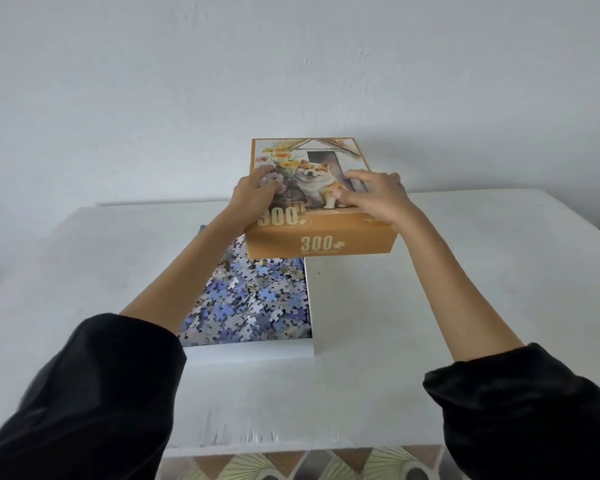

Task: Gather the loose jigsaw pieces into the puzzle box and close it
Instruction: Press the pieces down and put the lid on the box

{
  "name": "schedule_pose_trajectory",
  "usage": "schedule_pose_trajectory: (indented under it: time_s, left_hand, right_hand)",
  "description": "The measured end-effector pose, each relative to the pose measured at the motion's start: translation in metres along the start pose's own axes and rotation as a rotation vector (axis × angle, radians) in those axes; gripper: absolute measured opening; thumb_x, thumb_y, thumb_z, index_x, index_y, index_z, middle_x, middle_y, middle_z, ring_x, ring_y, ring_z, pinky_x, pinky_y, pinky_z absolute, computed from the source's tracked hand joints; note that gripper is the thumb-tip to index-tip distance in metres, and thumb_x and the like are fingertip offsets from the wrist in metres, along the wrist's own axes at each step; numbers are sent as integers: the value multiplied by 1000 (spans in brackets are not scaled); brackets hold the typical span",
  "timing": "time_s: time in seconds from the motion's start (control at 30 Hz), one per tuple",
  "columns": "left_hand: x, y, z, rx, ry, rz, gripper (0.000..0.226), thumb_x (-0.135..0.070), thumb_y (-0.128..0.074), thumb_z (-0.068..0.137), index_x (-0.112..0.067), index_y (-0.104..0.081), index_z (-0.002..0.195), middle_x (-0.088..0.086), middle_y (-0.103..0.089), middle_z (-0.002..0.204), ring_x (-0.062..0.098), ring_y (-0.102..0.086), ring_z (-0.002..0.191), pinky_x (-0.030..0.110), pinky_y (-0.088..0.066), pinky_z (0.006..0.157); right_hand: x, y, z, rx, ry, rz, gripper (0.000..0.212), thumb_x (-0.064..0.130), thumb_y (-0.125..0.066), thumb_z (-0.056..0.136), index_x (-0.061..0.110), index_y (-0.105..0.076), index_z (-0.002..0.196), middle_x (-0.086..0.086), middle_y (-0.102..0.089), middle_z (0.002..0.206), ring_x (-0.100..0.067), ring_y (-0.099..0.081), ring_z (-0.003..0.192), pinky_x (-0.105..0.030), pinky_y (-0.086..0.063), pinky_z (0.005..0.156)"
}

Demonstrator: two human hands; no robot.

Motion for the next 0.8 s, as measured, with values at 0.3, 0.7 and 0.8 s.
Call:
schedule_pose_trajectory:
  time_s: [0.3,0.7,0.8]
  left_hand:
    - [81,62,-44,22,20,88,44,-25,-49,94,-22,-41,137,13,-49,132,22,-54,101,29,-44,80]
    - [127,65,-64,37,-2,18,45,-30,-49,94,-25,-38,137,13,-43,135,22,-58,100,14,-43,59]
    - [129,64,-66,37,-10,46,45,-31,-47,95,-26,-37,138,13,-38,137,21,-53,103,13,-42,60]
  right_hand:
    - [45,-83,-55,112,-55,15,62,54,-58,80,36,-39,136,-17,-29,136,-35,-21,132,-45,-30,103]
    - [55,-105,-86,172,-93,7,62,51,-60,80,39,-38,136,-12,-26,133,-34,-20,133,-45,-31,102]
    - [55,-105,-89,168,-98,2,60,50,-59,81,39,-38,136,-12,-26,129,-34,-20,132,-45,-30,103]
Point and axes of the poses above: each hand's wrist, its own z-axis towards the middle knuckle, its own y-axis out of the back of the hand, x = y × z, the point moved 4 cm from there along z, towards the middle knuckle
